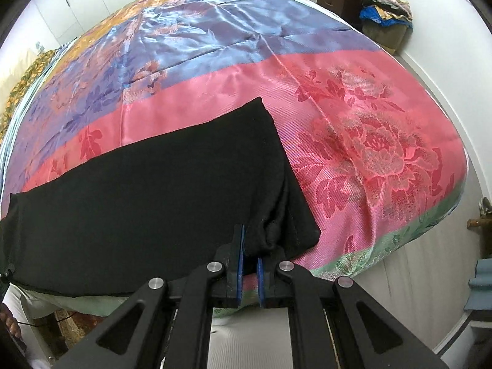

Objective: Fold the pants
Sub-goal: 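Lay the trousers down and open both tools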

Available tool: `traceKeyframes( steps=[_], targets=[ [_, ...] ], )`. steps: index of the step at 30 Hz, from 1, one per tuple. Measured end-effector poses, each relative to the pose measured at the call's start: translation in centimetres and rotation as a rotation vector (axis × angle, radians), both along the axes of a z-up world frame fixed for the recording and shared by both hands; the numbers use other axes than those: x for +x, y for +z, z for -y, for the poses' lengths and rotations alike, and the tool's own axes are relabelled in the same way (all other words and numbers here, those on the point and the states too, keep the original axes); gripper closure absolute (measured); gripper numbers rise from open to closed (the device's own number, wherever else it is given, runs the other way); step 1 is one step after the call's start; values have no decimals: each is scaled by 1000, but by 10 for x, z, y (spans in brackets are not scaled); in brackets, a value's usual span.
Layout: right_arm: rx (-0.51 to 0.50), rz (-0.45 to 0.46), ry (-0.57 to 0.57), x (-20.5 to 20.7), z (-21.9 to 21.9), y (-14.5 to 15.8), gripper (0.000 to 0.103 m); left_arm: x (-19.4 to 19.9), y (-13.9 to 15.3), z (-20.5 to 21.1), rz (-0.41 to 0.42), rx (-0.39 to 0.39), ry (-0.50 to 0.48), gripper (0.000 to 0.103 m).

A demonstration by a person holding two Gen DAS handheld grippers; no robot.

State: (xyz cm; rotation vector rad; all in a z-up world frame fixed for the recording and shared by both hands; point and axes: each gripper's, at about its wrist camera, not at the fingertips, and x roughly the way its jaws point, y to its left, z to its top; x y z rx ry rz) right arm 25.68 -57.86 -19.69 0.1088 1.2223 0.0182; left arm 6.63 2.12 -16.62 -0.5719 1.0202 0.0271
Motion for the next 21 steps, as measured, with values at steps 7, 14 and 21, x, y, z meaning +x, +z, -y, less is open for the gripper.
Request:
traceKeyframes(
  steps=[7, 14, 21],
  targets=[
    [3, 1, -2, 0, 2, 0, 96, -7, 0, 16, -60, 79, -23, 100],
    [4, -2, -1, 0, 0, 0, 96, 0, -5, 23, -92, 129, -45, 93],
    [44, 31, -25, -6, 9, 6, 70, -5, 10, 33, -125, 224, -83, 72]
  ],
)
